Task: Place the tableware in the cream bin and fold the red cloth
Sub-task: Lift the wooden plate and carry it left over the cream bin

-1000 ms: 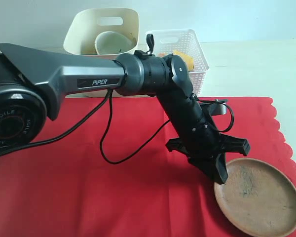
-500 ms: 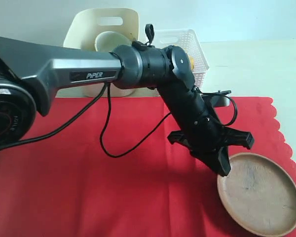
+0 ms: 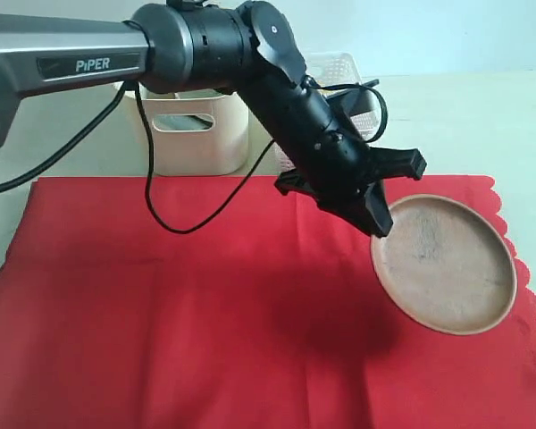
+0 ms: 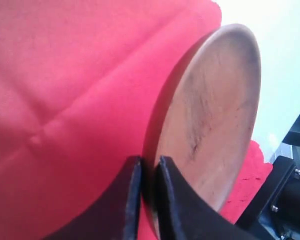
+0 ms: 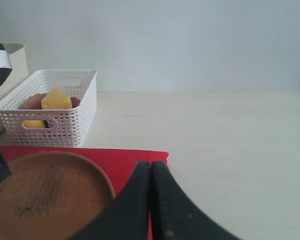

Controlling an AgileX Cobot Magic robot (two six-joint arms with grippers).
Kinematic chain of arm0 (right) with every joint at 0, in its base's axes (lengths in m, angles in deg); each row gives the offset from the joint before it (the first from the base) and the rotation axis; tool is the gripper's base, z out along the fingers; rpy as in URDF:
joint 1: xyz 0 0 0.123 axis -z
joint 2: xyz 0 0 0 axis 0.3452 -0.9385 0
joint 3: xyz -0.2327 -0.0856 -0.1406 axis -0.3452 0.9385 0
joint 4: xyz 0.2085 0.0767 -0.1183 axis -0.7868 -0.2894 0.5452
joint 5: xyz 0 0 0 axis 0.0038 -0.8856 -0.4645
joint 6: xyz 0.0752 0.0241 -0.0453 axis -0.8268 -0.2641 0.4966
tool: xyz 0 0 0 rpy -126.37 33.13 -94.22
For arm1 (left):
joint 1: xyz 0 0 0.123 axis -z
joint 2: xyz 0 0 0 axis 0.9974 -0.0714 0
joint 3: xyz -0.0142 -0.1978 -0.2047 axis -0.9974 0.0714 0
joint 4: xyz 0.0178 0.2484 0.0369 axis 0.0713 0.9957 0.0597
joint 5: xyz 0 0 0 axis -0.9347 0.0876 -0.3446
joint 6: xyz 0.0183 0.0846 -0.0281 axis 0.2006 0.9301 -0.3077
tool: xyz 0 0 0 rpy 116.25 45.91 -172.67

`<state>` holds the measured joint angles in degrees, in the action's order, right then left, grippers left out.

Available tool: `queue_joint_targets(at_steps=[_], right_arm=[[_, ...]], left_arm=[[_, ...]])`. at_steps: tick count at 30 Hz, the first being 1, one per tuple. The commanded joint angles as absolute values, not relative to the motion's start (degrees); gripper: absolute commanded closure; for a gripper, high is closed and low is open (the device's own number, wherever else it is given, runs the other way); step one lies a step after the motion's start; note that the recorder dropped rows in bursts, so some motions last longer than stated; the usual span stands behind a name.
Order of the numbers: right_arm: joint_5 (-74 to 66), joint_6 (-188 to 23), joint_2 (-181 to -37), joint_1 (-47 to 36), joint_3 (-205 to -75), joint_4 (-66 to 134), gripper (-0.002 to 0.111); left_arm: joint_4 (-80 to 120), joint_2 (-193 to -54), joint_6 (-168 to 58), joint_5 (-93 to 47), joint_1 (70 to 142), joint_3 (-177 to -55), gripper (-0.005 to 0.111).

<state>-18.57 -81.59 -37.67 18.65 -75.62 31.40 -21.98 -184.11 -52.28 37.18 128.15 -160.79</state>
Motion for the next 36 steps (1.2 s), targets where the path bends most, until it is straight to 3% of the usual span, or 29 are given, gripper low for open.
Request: queue_joint_targets(at_steps=[1, 23, 36], right_arm=[[-17.9, -81.4, -37.3, 18.9, -75.4, 31.2, 0.108], [-17.9, -81.4, -37.3, 18.9, -75.4, 31.2, 0.108], [-17.9, -81.4, -37.3, 18.9, -75.4, 31.2, 0.108]], left_arm=[[-22.8, -181.6, -52.1, 37.2, 127.0, -160.8, 0.107], [-22.3, -172.4, -50.6, 37.5, 121.7, -160.8, 0.107], [-21.9, -164.7, -48.4, 38.5, 112.0, -160.8, 0.107]])
